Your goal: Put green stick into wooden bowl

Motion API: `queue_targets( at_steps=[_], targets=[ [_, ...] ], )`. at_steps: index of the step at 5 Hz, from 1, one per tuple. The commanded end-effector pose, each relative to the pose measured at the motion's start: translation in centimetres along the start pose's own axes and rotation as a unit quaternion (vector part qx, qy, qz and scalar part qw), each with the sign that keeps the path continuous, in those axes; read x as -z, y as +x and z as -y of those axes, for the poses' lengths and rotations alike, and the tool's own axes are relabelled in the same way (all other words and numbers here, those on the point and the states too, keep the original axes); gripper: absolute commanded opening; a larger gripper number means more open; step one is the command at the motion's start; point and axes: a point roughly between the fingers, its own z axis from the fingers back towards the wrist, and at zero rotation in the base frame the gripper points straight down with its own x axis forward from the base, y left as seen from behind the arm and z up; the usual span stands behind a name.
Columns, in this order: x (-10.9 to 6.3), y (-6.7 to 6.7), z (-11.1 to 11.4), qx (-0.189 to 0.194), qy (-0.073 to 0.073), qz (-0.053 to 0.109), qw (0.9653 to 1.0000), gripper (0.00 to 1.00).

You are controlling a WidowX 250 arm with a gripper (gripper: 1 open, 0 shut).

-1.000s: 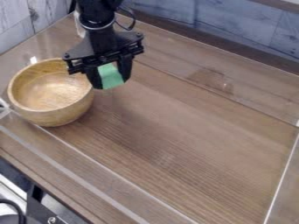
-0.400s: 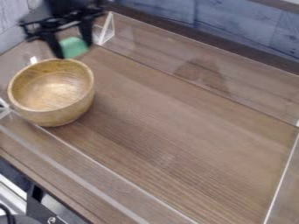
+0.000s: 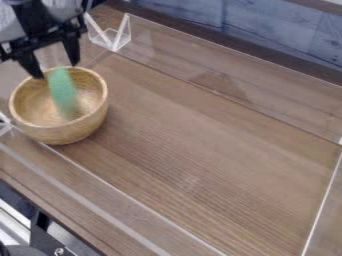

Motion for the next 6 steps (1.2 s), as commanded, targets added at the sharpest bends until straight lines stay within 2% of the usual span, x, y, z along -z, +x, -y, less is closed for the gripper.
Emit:
queue_targets(
  at_steps=[1, 3, 6],
  targets=[
    [-0.2, 0.4, 0.4, 0.009, -0.007, 0.010, 0.9999, 1.00],
    [0.1, -0.6, 0.9, 0.004, -0.007, 0.009, 0.9999, 1.00],
    [2.3, -0.2, -0.2, 0.062, -0.017, 0.000, 0.9979, 1.00]
  ],
)
